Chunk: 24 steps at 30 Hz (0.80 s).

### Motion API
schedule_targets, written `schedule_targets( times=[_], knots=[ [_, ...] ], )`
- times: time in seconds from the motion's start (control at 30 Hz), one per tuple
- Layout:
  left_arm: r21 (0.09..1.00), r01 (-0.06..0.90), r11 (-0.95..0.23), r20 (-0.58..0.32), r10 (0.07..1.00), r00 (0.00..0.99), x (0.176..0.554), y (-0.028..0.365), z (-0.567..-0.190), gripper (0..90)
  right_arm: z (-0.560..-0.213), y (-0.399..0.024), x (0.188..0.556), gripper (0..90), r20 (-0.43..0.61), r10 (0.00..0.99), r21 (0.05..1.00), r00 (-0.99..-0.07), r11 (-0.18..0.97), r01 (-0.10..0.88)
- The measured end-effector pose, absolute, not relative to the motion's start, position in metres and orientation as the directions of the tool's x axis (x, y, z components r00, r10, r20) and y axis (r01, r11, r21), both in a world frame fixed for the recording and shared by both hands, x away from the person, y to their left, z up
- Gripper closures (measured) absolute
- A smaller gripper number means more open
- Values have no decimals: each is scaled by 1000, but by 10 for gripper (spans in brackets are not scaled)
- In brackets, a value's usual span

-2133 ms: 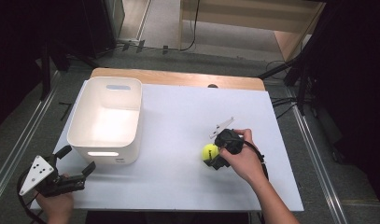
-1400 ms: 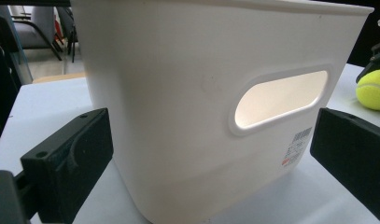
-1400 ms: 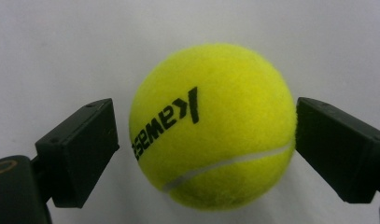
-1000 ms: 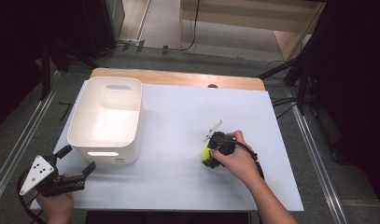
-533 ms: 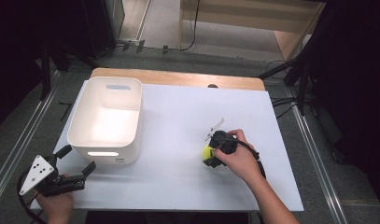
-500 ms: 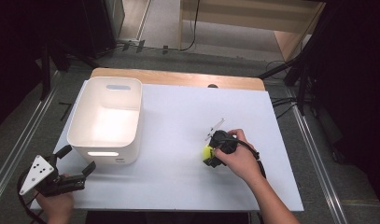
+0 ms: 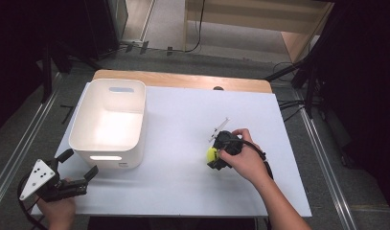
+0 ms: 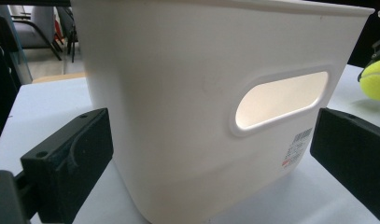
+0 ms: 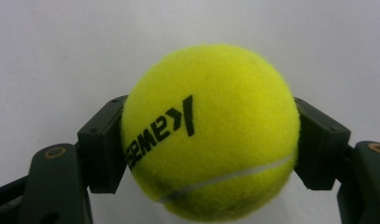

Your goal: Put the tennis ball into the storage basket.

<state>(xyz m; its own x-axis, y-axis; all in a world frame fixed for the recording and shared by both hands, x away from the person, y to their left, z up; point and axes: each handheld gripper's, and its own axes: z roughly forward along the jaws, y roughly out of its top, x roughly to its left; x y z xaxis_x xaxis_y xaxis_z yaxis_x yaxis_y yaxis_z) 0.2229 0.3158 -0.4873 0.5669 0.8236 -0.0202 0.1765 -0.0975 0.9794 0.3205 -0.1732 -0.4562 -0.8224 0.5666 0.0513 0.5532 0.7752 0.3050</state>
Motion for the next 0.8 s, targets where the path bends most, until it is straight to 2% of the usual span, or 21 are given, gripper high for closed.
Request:
schedule_targets(
  times=[0.8],
  knots=[
    [979,182,-92,-27,823,567,224,316,-487,0,-426,-155,334,233,58,527,335,-848,790,514]
  ],
)
